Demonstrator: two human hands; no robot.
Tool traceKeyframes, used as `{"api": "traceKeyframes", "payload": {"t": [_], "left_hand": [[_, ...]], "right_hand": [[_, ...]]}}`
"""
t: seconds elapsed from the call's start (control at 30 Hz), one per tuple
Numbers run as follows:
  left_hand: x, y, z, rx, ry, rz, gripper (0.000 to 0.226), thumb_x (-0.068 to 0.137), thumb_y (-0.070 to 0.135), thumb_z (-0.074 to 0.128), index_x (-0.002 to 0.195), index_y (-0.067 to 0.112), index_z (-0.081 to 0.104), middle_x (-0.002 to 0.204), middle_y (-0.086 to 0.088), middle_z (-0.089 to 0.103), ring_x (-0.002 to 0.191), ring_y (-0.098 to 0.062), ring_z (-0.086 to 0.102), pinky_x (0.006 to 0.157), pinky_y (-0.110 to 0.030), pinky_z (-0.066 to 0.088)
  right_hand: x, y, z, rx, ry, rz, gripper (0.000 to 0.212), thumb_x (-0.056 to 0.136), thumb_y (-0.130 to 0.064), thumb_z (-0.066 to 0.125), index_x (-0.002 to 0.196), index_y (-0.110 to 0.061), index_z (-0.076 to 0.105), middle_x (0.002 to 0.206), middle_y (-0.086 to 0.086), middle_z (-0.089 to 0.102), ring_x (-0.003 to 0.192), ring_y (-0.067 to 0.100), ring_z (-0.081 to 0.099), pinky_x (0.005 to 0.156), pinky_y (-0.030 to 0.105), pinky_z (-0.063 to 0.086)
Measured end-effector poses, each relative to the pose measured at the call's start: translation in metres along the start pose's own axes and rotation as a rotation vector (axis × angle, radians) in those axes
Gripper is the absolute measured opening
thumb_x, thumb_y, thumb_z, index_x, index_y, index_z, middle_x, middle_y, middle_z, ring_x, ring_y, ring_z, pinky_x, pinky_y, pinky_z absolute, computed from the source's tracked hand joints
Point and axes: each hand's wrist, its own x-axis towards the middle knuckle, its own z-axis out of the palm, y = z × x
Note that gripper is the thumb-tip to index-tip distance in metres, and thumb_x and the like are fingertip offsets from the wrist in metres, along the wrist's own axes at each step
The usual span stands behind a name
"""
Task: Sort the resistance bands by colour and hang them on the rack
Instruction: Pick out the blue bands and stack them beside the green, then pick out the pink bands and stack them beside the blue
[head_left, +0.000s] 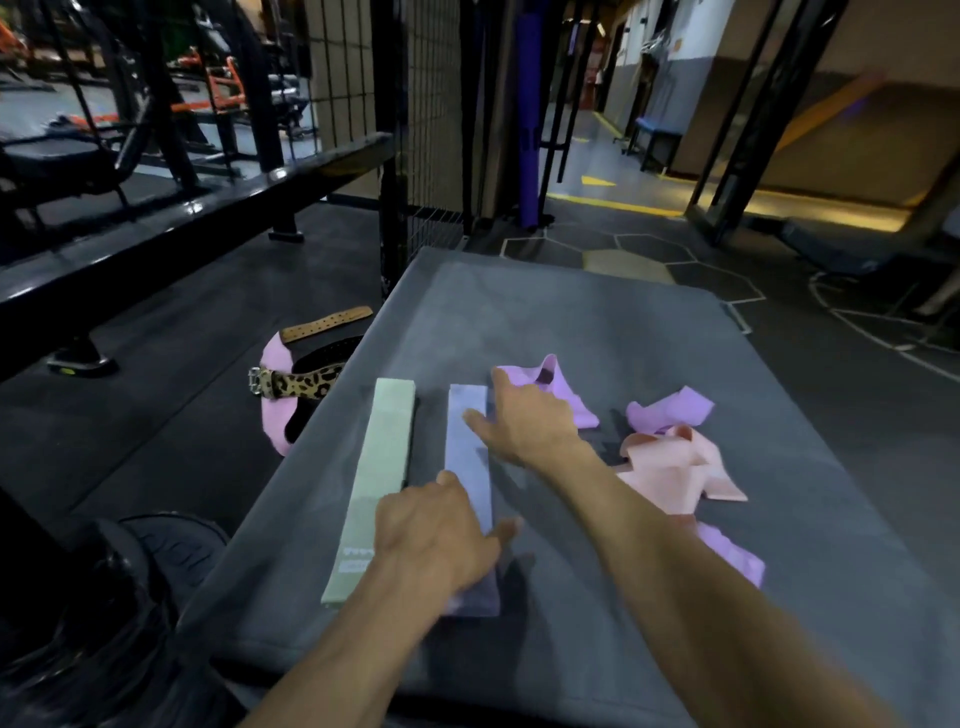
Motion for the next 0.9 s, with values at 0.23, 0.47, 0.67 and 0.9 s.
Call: {"api": "traceKeyframes", "payload": {"t": [0.23,0.47,0.67,0.9], "left_hand": [[-0.024,0.033,-0.011,-0.006,0.048,0.211,0.046,0.099,0.060,0.042,0.116,0.018,0.049,0.120,-0.009,0.064,0.112,-0.032,0.061,0.084,-0.038,0.045],[-0.047,0.078,0.010,-0.069,0.013,0.312,0.032,0.098,0.048,0.050,0.114,0.020,0.051,0.122,-0.009,0.061,0.113,-0.033,0.059,0.089,-0.039,0.044],[-0.036,0.091,0.024,-0.242,0.042,0.355,0.024,0.095,0.043,0.057,0.111,0.026,0.050,0.123,0.002,0.059,0.112,-0.026,0.058,0.089,-0.037,0.047],[-0.009,0.125,0.041,-0.430,0.017,0.430,0.082,0.084,0.051,0.070,0.150,0.037,0.024,0.145,-0.002,0.045,0.132,-0.030,0.045,0.105,-0.045,0.042]], "right_hand": [[-0.108,0.126,-0.025,-0.111,0.057,0.025,0.048,0.093,-0.050,0.051,0.135,-0.027,0.050,0.144,0.003,0.051,0.130,0.032,0.048,0.103,0.042,0.043],[-0.152,0.140,0.000,0.010,-0.041,0.141,0.071,0.075,-0.047,0.061,0.138,-0.039,0.030,0.135,0.001,0.053,0.126,0.033,0.050,0.094,0.043,0.047],[-0.171,0.159,-0.007,0.019,0.072,0.322,0.025,0.092,-0.030,0.054,0.116,-0.027,0.060,0.109,0.003,0.068,0.098,0.030,0.067,0.071,0.031,0.046],[-0.206,0.204,-0.053,0.409,0.333,0.543,0.017,0.090,-0.039,0.060,0.088,-0.023,0.065,0.082,0.007,0.066,0.082,0.039,0.060,0.074,0.038,0.052]]}}
